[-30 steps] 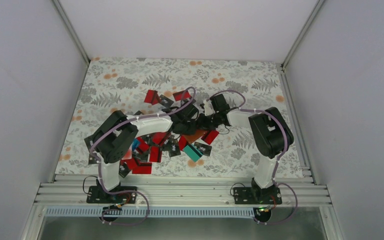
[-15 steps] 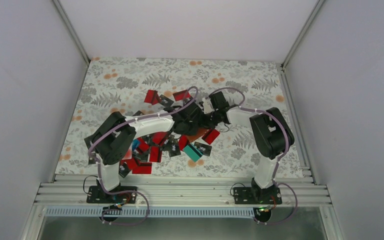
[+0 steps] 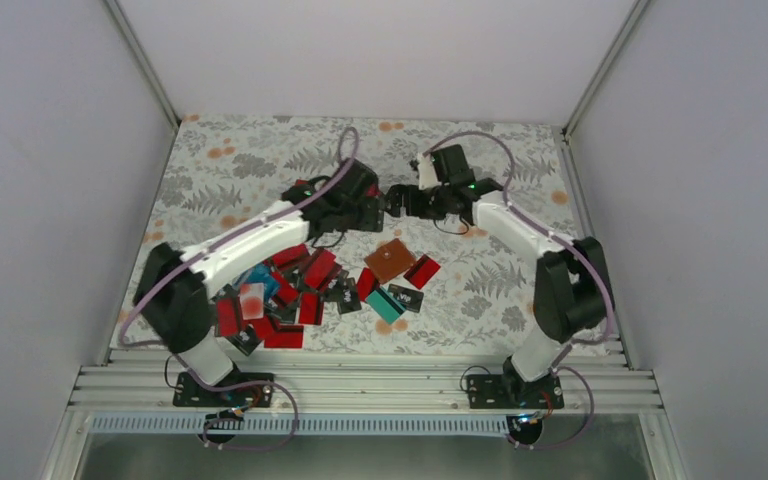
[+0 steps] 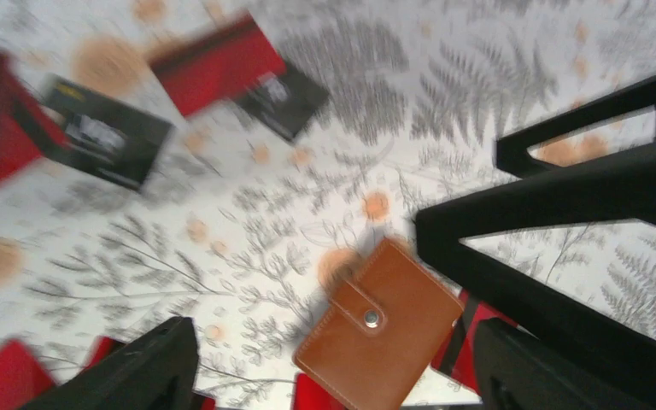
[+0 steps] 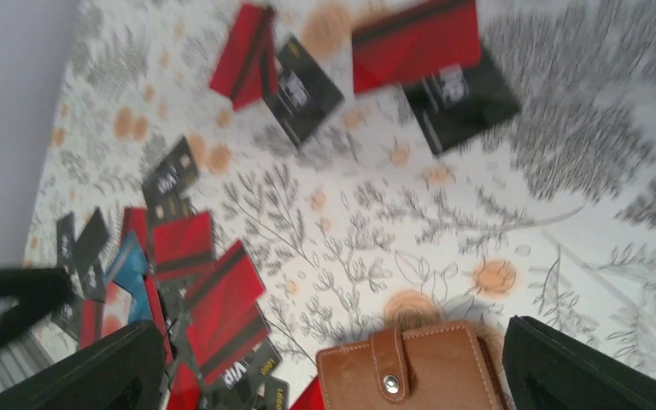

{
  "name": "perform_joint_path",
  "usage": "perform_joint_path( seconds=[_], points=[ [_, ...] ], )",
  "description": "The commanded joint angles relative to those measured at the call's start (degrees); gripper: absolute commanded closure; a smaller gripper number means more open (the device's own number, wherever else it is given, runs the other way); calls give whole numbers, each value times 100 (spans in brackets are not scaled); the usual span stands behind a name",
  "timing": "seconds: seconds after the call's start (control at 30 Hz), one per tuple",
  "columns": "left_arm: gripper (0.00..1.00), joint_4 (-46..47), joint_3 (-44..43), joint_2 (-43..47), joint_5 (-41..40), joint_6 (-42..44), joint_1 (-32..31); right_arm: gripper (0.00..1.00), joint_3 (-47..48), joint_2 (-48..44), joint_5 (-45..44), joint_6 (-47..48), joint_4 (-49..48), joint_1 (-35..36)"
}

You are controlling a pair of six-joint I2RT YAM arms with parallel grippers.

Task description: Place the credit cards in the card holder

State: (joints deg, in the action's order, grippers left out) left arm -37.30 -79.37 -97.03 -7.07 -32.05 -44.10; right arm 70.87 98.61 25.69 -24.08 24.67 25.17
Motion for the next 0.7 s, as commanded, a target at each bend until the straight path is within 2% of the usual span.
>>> perform_joint_path(
  seconds=[0.0,0.13,0.3,0.43,0.57,0.63,0.67],
  points=[
    [10,311,214,1014,-697,433,292,0,412,-805,-890,342,238,-56],
    [0,337,349,1624,-1303,976,464,0,631,-1360,-1565,527,14,-65],
    [0,417,324,2300,-2299,1775,393,0,609,-2112,-2327,527,-414,-75],
    [0,272,329,2702,-3431,1776,293,0,350,-2767,-2945,444,-741,-73],
    [0,1276,1173,3697,-3784,2318,274,0,-362,-3603,-3465,633,-1584,-73],
    [0,1653,1475,3960,-3862,2460,362,0,-841,-3810,-3720,1074,-2075,-73],
    [0,1782,1633,4047,-3795,2491,466,0,-1081,-3855,-3730,1585,-2240,-73]
  ],
)
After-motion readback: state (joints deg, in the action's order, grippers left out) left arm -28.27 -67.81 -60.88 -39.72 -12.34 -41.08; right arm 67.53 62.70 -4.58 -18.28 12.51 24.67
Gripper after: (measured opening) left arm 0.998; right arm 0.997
